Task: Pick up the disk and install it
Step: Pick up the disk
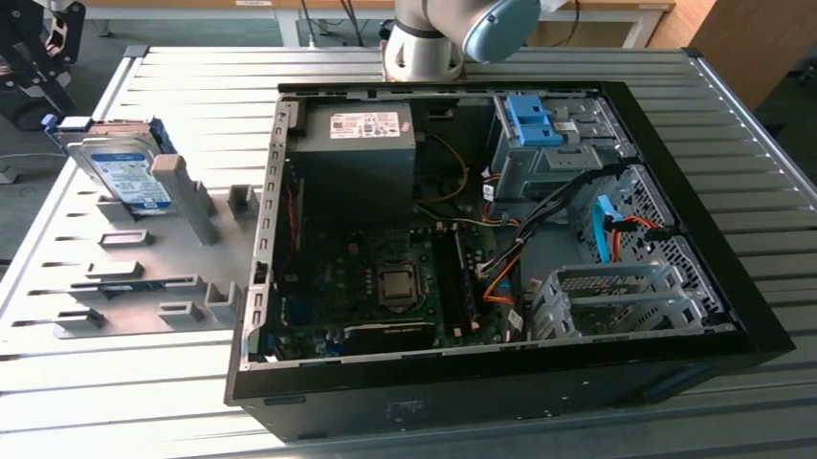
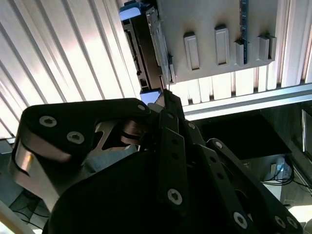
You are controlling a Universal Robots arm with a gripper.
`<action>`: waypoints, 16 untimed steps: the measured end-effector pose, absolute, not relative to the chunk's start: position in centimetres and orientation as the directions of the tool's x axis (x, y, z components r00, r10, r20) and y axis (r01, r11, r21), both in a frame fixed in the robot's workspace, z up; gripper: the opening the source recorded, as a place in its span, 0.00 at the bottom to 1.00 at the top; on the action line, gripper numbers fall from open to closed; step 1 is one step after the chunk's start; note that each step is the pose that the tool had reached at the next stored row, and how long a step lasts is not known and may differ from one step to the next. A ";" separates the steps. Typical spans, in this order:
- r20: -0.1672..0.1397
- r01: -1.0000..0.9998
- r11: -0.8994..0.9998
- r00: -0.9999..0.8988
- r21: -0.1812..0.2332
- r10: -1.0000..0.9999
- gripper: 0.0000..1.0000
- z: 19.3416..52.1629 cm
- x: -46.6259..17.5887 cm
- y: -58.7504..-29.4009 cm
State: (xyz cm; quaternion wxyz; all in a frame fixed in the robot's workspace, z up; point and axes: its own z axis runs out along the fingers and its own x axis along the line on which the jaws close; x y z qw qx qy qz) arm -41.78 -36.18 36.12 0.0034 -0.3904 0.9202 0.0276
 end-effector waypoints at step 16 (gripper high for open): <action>-0.028 -0.855 0.517 -0.518 0.048 -0.855 0.11 36.1 -41.8 -36.2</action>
